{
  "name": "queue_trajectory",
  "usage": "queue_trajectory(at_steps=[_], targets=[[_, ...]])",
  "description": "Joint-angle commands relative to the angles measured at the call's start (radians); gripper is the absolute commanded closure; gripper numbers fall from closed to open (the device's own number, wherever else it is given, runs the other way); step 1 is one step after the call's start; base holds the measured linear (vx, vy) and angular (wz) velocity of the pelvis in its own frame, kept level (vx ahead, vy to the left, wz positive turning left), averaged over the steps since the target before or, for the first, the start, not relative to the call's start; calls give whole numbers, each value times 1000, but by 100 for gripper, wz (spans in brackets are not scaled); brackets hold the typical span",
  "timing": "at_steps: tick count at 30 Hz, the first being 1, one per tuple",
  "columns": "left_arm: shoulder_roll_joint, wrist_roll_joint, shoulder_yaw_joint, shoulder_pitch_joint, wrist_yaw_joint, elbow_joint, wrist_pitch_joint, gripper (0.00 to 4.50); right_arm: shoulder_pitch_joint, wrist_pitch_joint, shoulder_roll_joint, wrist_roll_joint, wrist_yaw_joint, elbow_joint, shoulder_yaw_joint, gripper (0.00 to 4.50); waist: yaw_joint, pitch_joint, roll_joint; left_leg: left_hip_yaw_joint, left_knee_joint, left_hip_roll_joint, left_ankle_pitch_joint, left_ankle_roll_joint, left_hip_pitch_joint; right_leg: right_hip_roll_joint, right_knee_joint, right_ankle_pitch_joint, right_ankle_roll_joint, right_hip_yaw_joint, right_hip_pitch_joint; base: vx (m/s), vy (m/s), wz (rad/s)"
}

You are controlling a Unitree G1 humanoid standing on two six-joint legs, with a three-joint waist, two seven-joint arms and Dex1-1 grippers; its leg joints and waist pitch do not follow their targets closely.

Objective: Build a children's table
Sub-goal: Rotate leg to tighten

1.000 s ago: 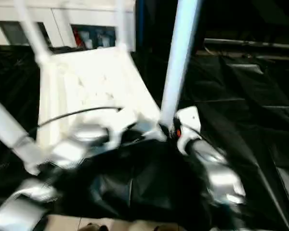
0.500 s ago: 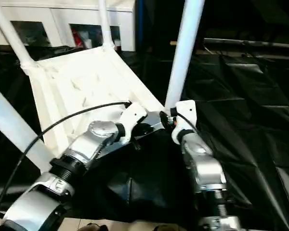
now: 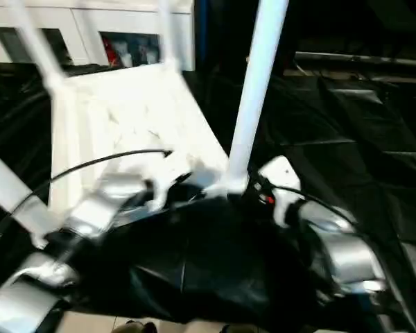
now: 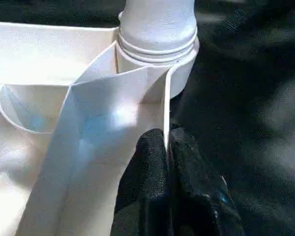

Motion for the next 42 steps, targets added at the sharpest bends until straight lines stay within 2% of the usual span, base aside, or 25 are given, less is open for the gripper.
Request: queue_trajectory(at_steps=[1, 3, 6, 7, 12, 15, 27, 34, 37, 39, 42], targets=[[0, -49, -26, 10, -87, -57, -10, 450, 3, -16, -12, -5, 4, -27, -11, 37, 2, -56, -12, -20, -62, 65, -183, 88, 12, -80, -76, -179, -241, 40, 43, 0, 0, 0], [10, -53, -24, 16, -99, -71, -8, 450, 6, -4, -18, 16, 27, -41, -13, 37, 0, -58, -13, -20, -60, 64, -158, 92, 10, -79, -70, -128, -252, 38, 45, 0, 0, 0], [19, -55, -24, 22, -112, -81, -8, 450, 7, 2, -15, 33, 43, -51, -12, 37, 2, -62, -14, -18, -54, 62, -103, 117, 7, -80, -60, -33, -274, 37, 51, 0, 0, 0], [26, -57, -27, 29, -122, -92, -5, 450, 8, 2, -9, 47, 55, -56, -9, 37, 2, -63, -18, -17, -53, 62, -98, 122, 8, -79, -59, -23, -277, 37, 50, 0, 0, 0], [35, -61, -32, 41, -131, -112, 2, 450, 8, -12, 5, 63, 70, -62, -1, 37, 6, -65, -15, -18, -50, 65, -78, 136, 6, -81, -52, 8, -290, 35, 51, 0, 0, 0], [36, -60, -31, 44, -132, -118, 6, 450, 3, -18, 22, 66, 83, -59, 13, 73, 8, -64, -15, -17, -50, 65, -89, 130, 8, -80, -54, -20, -287, 34, 49, 0, 0, 0], [43, -53, -28, 48, -130, -126, 14, 450, 8, -20, 33, 75, 98, -49, 23, 179, 20, -68, -15, -16, -44, 62, -65, 131, 8, -79, -46, 18, -286, 34, 51, 0, 0, 0], [42, -44, -32, 51, -119, -118, 15, 450, 19, -16, 43, 83, 94, -49, 25, 247, 21, -68, -13, -17, -44, 62, -88, 116, 8, -79, -48, -21, -280, 34, 51, 0, 0, 0], [25, -22, -23, 38, -61, -84, 29, 450, 28, -9, 80, 73, 44, -26, 16, 255, 21, -70, -13, -18, -43, 61, -82, 112, 7, -78, -47, -9, -279, 34, 50, 0, 0, 0], [7, -5, -11, 24, -4, -50, 31, 450, 28, -7, 107, 54, -5, 1, 13, 255, 18, -65, -14, -17, -45, 60, -110, 102, 7, -78, -53, -50, -276, 34, 47, 0, 0, 0], [-28, 13, 5, -3, 80, 2, 49, 450, 26, 1, 164, 13, -118, 51, 19, 257, 16, -59, -15, -19, -50, 59, -178, 62, 9, -80, -67, -199, -245, 36, 43, 0, 0, 0]])
